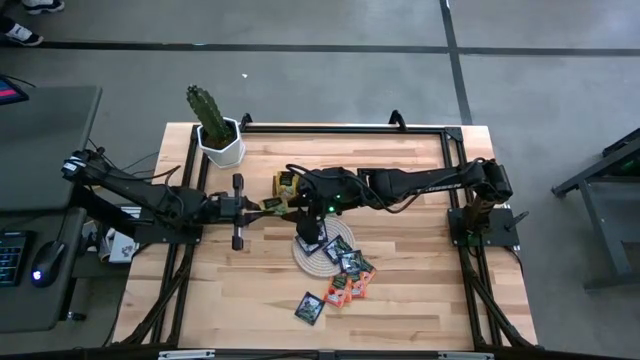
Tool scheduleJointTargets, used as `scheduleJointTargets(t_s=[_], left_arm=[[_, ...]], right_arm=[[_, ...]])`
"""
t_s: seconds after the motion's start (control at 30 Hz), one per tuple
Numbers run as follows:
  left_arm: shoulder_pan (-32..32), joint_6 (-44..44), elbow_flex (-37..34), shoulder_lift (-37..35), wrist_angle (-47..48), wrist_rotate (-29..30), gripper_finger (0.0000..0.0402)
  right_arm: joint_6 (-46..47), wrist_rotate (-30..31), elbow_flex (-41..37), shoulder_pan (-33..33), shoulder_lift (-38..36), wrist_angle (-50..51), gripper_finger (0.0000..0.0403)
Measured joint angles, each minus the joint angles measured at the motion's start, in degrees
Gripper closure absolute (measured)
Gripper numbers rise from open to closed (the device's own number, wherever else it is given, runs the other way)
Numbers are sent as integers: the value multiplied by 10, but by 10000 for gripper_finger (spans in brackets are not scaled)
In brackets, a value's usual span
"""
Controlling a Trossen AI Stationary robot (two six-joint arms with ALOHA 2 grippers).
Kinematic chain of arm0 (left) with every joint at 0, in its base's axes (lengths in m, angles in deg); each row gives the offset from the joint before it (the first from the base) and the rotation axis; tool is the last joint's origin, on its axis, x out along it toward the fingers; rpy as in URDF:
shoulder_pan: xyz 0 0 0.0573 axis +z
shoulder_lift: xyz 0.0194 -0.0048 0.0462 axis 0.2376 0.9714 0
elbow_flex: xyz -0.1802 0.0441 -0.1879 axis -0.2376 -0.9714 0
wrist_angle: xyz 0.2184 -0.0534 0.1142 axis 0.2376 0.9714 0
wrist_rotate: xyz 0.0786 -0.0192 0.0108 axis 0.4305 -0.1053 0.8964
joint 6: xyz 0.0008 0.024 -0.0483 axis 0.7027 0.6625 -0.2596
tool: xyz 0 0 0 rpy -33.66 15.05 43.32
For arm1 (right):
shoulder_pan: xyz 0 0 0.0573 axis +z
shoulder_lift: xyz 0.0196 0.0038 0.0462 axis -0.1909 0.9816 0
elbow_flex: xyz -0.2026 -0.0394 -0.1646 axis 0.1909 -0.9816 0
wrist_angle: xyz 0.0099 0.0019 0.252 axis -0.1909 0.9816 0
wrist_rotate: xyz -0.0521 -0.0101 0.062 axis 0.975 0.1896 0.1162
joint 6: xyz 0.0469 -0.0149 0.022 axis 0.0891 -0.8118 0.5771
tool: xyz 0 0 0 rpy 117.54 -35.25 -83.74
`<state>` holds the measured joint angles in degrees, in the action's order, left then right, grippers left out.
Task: Pick & Place Tea
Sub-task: Put the yellow tea bag into the left section of the wooden organizer
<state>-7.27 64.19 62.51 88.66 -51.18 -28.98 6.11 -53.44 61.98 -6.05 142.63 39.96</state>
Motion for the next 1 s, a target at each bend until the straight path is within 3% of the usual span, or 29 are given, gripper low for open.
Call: scheduleJointTargets(t_s=[0.37, 0.83, 1.0], left_arm=[[0, 11, 0, 0, -24, -3, 401], [0, 17, -1, 1, -54, -5, 401], [0, 16, -1, 1, -57, -8, 401]], right_arm=[[0, 1, 0, 0, 0, -7, 244], [-29, -15, 0, 0, 1, -23, 340], [-44, -29, 0, 0, 1, -40, 391]])
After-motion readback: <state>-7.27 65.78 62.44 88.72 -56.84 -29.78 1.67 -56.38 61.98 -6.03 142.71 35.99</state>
